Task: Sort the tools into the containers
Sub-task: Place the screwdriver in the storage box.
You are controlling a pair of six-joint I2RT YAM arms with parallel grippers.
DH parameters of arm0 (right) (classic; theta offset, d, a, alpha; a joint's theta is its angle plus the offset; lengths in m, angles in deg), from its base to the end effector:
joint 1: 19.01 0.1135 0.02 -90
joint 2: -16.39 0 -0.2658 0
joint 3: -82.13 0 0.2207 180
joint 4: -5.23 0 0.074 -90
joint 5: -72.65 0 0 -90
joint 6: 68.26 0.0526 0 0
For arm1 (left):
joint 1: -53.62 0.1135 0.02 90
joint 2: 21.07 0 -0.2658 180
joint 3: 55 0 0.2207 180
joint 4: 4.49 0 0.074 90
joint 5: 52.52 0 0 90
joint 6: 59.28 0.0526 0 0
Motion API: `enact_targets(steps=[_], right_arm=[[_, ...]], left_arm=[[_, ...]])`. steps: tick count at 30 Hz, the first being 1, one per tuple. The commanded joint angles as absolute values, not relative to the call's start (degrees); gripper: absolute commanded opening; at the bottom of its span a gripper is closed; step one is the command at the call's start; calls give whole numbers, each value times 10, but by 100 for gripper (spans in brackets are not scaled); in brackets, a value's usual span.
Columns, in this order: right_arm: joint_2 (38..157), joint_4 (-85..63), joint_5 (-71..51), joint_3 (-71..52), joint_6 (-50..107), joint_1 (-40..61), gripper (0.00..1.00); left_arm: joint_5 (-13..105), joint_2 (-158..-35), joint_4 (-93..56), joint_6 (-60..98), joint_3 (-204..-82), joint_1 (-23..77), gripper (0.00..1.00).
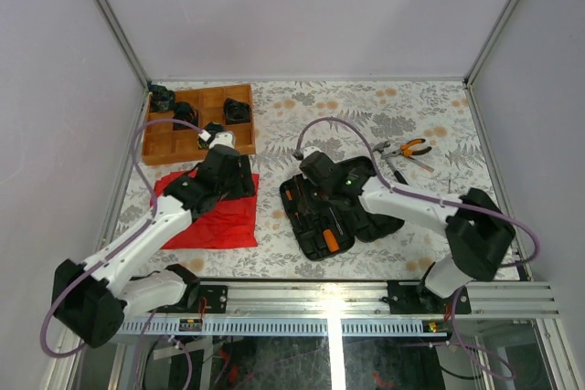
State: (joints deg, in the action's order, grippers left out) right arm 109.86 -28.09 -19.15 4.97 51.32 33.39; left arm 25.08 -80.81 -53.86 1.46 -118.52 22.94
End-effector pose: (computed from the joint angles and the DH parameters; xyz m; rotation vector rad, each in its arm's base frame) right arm 0.2026 0.2604 0.2204 -0.4860 2.4819 0.5798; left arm 0.1726 -0.0893 0.2681 -0.0753 2.3565 -0.2586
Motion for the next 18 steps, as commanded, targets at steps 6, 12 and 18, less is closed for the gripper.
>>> enact_targets(steps=[6, 12, 18], right_arm=[[990, -186, -177, 159, 508, 338, 42], [971, -145, -172, 208, 521, 336, 42], [965, -130, -169, 233, 520, 331, 42]], left_arm=[[289, -980, -446, -35, -1211, 234, 58], [285, -1028, -427, -79, -1194, 235, 56], [245, -1014, -450, -142, -1132, 253, 57]])
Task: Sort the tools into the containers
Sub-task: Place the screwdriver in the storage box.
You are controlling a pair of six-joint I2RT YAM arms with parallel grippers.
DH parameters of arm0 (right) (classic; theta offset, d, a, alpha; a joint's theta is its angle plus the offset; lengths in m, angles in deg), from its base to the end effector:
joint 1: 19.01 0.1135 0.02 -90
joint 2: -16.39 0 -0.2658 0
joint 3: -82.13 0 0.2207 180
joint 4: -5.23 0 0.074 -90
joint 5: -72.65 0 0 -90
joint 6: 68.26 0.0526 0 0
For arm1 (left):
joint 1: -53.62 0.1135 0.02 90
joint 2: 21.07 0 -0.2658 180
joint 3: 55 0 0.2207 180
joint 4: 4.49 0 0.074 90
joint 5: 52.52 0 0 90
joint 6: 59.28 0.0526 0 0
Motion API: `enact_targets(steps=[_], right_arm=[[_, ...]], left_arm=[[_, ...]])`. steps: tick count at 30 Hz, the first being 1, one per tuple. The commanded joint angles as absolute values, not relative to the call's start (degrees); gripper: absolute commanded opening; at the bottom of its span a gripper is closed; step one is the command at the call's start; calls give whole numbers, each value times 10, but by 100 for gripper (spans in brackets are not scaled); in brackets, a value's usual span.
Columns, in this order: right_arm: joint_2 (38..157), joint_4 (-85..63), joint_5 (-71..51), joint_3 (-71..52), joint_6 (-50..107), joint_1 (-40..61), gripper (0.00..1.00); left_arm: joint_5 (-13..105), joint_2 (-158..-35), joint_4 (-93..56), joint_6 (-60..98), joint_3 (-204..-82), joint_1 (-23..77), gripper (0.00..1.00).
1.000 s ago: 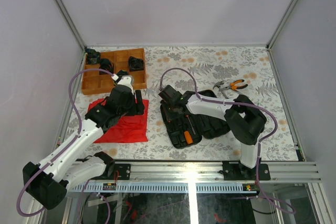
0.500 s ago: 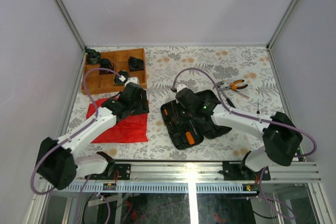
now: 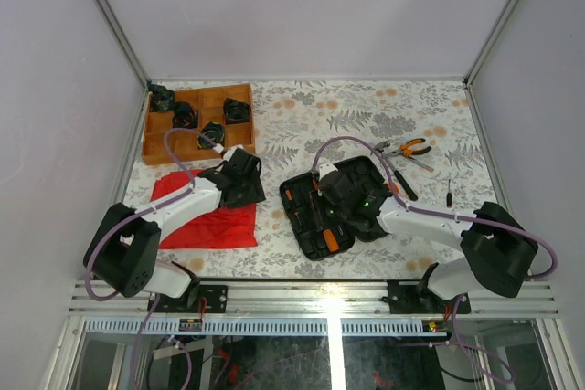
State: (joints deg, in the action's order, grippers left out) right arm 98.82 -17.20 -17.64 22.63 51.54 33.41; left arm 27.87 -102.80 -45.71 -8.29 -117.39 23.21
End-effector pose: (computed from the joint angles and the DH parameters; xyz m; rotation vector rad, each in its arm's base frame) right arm 0.1693 0.2195 0.2009 -0.4820 2.4233 0.6622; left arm 0.2217 -0.1199 0.1938 -0.2540 2.6066 -0.2108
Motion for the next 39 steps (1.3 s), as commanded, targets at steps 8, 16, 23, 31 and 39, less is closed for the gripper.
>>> enact_targets(steps=[8, 16, 23, 31, 39], right_arm=[[963, -123, -161, 247, 520, 330, 42], [953, -126, -171, 251, 526, 329, 42], [879, -160, -255, 256, 521, 328, 44], [776, -263, -377, 245, 501, 263, 57], [746, -348, -346, 219, 467, 69, 58]], left_arm=[[303, -939, -453, -211, -1009, 357, 57], [276, -767, -581, -265, -1002, 376, 63], [300, -749, -606, -235, -1099, 377, 65], [297, -783, -605, -142, -1203, 377, 70], [309, -797, -573, -42, -1228, 377, 71]])
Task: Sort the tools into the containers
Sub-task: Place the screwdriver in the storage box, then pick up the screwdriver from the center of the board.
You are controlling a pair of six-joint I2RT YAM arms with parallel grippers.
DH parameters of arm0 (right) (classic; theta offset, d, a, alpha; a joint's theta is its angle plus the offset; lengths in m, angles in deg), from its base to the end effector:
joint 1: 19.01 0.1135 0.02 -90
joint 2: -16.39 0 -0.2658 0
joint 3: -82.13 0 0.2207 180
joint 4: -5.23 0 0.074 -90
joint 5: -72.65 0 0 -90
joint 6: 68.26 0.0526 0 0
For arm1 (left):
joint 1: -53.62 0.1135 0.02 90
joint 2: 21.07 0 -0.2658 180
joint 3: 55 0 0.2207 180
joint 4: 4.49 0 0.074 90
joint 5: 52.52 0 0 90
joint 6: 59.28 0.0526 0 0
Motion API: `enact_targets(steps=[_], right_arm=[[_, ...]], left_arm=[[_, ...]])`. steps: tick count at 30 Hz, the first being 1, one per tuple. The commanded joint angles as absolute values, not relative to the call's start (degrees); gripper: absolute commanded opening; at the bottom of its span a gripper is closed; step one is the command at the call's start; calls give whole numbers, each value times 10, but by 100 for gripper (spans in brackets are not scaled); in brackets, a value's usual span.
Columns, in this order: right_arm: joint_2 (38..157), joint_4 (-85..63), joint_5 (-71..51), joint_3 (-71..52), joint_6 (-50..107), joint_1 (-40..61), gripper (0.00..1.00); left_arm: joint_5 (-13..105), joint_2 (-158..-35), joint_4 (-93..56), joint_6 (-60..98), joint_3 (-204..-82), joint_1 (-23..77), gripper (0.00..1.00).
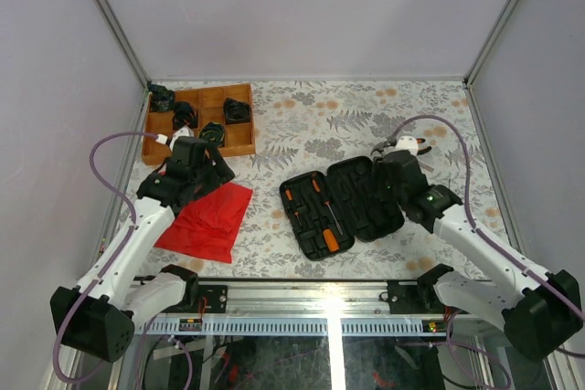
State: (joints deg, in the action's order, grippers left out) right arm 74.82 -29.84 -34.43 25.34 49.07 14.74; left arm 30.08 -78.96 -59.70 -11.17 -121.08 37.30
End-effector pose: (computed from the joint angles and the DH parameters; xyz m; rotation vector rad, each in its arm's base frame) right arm 0.1758 0.0989 0.2594 0.0420 2.1918 0.2746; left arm 0.1777 -0.0450 0.2778 -0.5924 2.3336 -0.3249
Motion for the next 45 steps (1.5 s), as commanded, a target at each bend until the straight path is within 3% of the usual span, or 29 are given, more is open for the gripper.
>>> enact_targets(steps=[1, 8, 14, 20, 29, 45], right_arm=[[752, -351, -328, 218, 467, 41, 58], [822, -338, -261, 208, 495, -138, 62], [856, -309, -321, 205, 497, -248, 71], [909, -287, -336, 206, 467, -336, 73], [1025, -288, -301, 153, 465, -349, 72], [1103, -276, -286, 163, 462, -351, 57]], left_arm=[[309, -802, -567, -34, -1228, 377, 71], [363, -841, -547, -10, -1213, 377, 71], [411, -846, -538, -1, -1187, 377, 71], [415, -862, -555, -21, -1210, 376, 71], [424, -858, -557, -45, -1216, 375, 70], [423, -884, -577, -31, -1249, 375, 70]])
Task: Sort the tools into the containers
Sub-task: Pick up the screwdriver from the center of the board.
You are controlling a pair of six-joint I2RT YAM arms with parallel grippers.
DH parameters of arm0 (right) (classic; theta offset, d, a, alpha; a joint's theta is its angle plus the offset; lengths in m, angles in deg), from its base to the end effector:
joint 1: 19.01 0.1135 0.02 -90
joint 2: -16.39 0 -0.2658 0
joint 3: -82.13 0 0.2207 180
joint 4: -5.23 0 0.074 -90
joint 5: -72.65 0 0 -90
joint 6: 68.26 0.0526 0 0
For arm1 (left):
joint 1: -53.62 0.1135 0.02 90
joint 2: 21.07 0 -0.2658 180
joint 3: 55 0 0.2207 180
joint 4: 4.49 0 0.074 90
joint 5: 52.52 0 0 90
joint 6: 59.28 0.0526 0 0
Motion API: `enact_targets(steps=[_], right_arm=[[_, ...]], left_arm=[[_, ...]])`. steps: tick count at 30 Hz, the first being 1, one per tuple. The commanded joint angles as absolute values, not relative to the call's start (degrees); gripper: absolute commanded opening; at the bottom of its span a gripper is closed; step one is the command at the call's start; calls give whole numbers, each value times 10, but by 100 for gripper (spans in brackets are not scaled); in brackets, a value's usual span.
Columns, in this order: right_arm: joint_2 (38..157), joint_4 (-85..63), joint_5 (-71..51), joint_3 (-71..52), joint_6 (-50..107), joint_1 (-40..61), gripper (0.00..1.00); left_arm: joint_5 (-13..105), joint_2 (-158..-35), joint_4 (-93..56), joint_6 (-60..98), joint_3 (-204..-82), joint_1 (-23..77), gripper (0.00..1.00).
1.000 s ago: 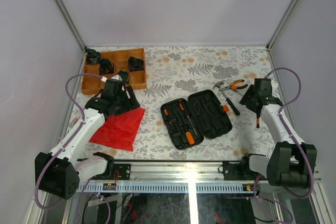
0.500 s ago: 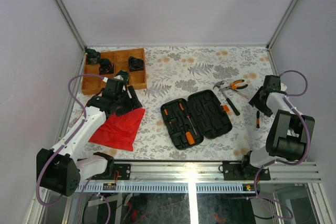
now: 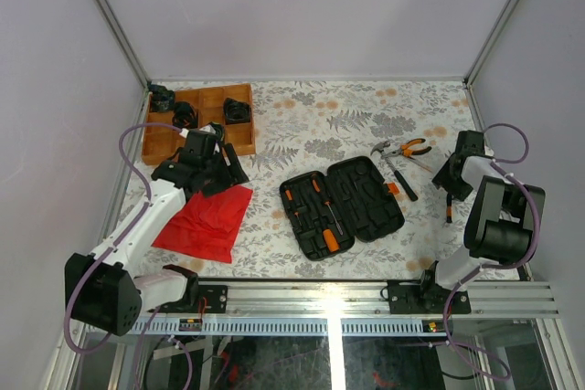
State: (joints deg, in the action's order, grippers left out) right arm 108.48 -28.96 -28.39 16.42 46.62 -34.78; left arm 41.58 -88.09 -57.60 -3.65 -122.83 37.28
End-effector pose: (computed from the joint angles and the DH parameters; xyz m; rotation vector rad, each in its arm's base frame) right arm 0.2755 -0.0883 0.1716 0.9681 2.4231 -0.1969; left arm 0.2045 -0.0639 0.2613 -0.3672 2.5128 -0.4534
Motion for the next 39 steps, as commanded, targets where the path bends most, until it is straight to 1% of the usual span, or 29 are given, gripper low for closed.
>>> enact_targets(steps=[1, 5, 6, 10, 13, 16, 17, 19, 21, 24, 27, 29, 32, 39], right_arm=[[1106, -276, -281, 162, 462, -350, 56], [1113, -282, -275, 160, 460, -351, 51], [1113, -283, -275, 160, 460, -350, 48], [1113, -282, -268, 167, 463, -351, 32], [1095, -290, -286, 173, 467, -351, 23], [1020, -299, -322, 177, 468, -350, 13], [994, -302, -331, 176, 466, -350, 10], [951, -307, -333, 172, 460, -351, 9], [919, -314, -306, 167, 456, -350, 7], [877, -321, -225, 166, 468, -349, 1], [831, -313, -151, 175, 500, -328, 0], [808, -315, -141, 171, 518, -288, 0], [787, -320, -126, 154, 545, -210, 0], [729, -293, -127, 151, 654, -58, 0]], left_arm=[[423, -884, -578, -33, -1249, 375, 70], [426, -882, -574, -45, -1243, 374, 70], [429, -880, -573, -48, -1240, 374, 70], [437, -878, -571, -48, -1235, 375, 70], [429, -873, -575, -39, -1237, 375, 69], [416, -867, -583, -24, -1238, 375, 69], [413, -864, -584, -18, -1239, 375, 69], [410, -857, -586, -7, -1242, 376, 69], [413, -851, -583, 4, -1245, 375, 70], [431, -847, -577, 36, -1261, 366, 71], [384, -844, -582, 48, -1284, 312, 72], [350, -840, -573, 41, -1290, 256, 73], [352, -839, -539, 15, -1284, 177, 73], [359, -830, -451, -37, -1277, 61, 73]])
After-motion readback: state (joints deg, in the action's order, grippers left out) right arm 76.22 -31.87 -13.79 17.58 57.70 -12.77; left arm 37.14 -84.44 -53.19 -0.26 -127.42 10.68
